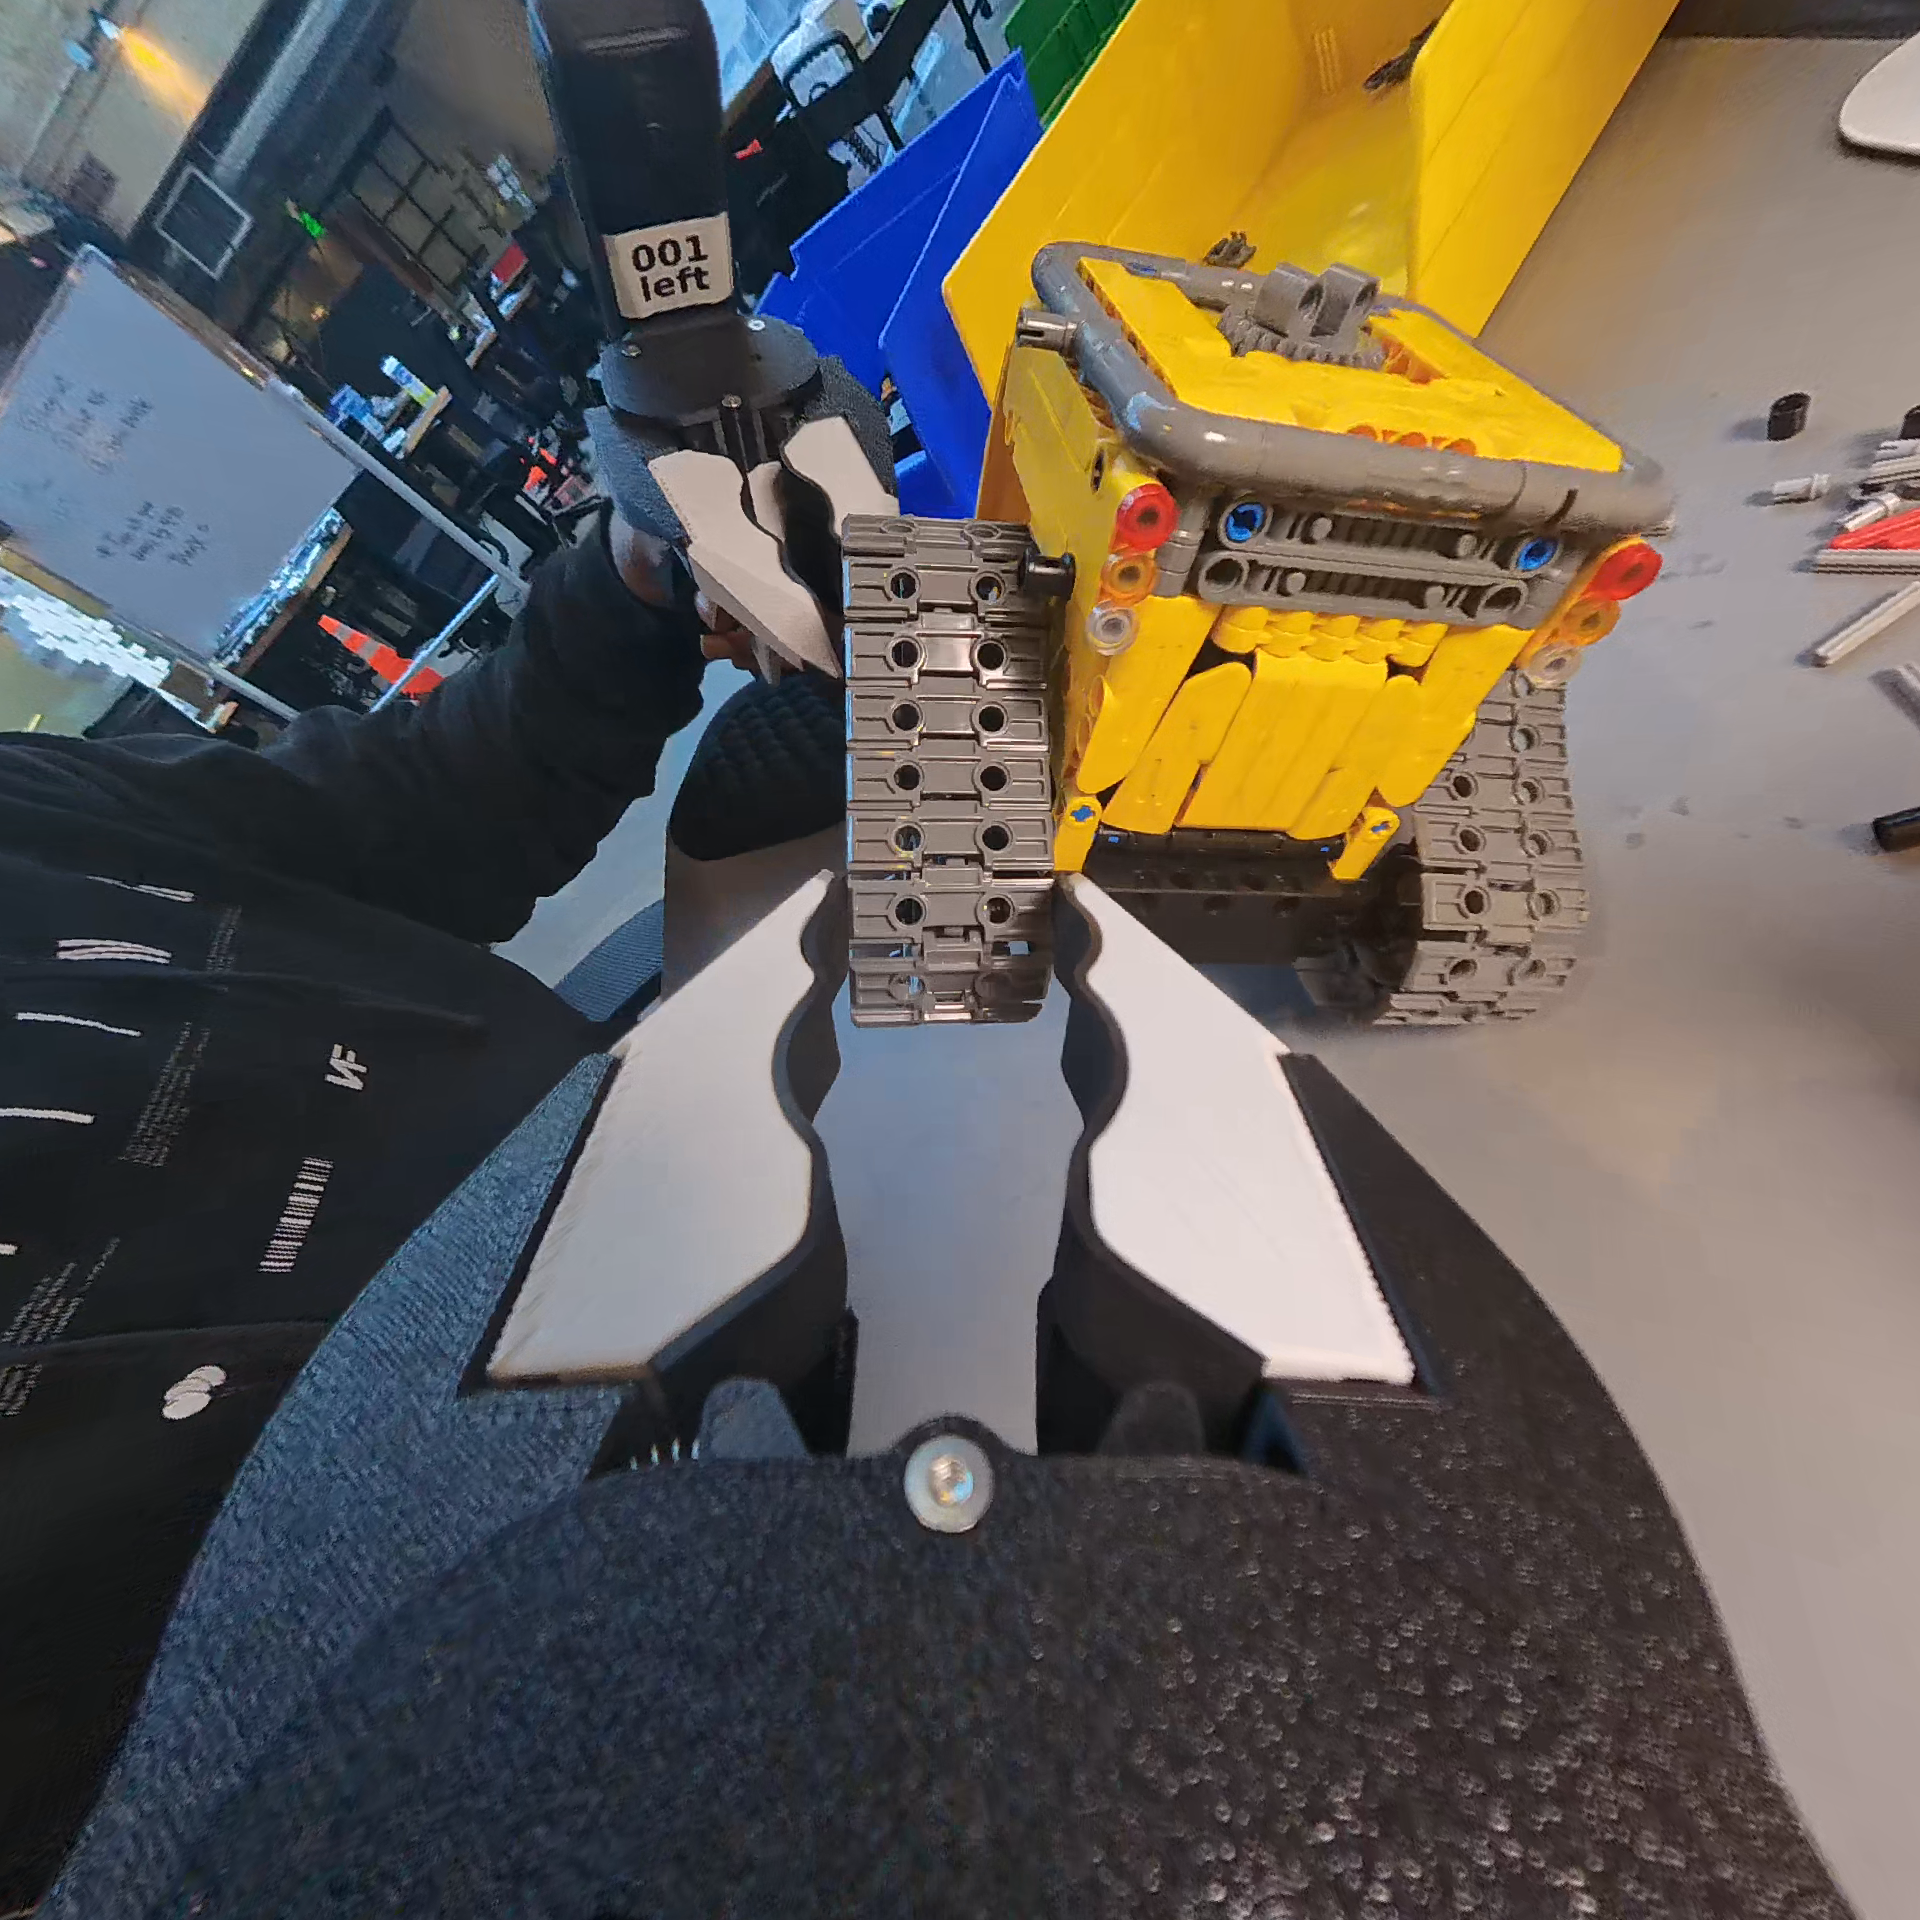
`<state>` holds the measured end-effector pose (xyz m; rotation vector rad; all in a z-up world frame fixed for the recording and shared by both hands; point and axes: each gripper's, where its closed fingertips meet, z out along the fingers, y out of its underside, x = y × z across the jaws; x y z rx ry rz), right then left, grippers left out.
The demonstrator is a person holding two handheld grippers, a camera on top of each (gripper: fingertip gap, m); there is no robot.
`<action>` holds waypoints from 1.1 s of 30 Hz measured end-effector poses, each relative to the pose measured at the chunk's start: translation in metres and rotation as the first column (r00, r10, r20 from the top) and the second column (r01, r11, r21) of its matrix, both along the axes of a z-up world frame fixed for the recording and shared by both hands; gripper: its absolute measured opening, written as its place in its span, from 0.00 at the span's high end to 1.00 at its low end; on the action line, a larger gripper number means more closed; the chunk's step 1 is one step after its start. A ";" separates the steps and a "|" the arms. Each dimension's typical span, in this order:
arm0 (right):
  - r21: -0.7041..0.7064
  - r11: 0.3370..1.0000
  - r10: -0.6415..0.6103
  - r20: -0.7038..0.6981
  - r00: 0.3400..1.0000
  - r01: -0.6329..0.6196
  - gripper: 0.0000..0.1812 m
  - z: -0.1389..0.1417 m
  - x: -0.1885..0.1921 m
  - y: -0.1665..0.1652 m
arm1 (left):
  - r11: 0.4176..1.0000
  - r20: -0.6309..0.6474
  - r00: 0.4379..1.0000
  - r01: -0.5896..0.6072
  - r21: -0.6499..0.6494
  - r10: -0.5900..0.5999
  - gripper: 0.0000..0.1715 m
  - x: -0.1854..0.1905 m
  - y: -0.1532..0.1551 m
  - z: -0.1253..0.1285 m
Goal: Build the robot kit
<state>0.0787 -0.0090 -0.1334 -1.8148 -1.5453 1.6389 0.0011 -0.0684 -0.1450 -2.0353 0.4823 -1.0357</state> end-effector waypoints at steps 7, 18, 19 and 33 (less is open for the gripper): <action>0.358 0.931 0.057 0.028 0.998 -0.063 0.78 -0.046 0.003 -0.017 | 1.000 -0.250 0.968 0.013 0.025 -0.006 0.93 0.001 -0.013 -0.052; 0.683 0.730 -0.048 0.019 0.999 0.022 0.52 -0.075 0.010 -0.012 | 0.975 -0.429 0.894 -0.039 0.221 0.133 0.78 -0.025 -0.027 -0.062; 0.665 0.745 -0.063 -0.008 0.998 0.052 0.49 -0.069 0.010 -0.010 | 0.968 -0.399 0.903 -0.067 0.243 0.163 0.77 -0.029 -0.023 -0.056; 0.655 0.635 0.155 0.412 0.898 -0.410 0.44 -0.011 -0.069 0.010 | 0.895 0.167 0.938 -0.341 0.286 0.304 0.75 -0.084 0.045 0.010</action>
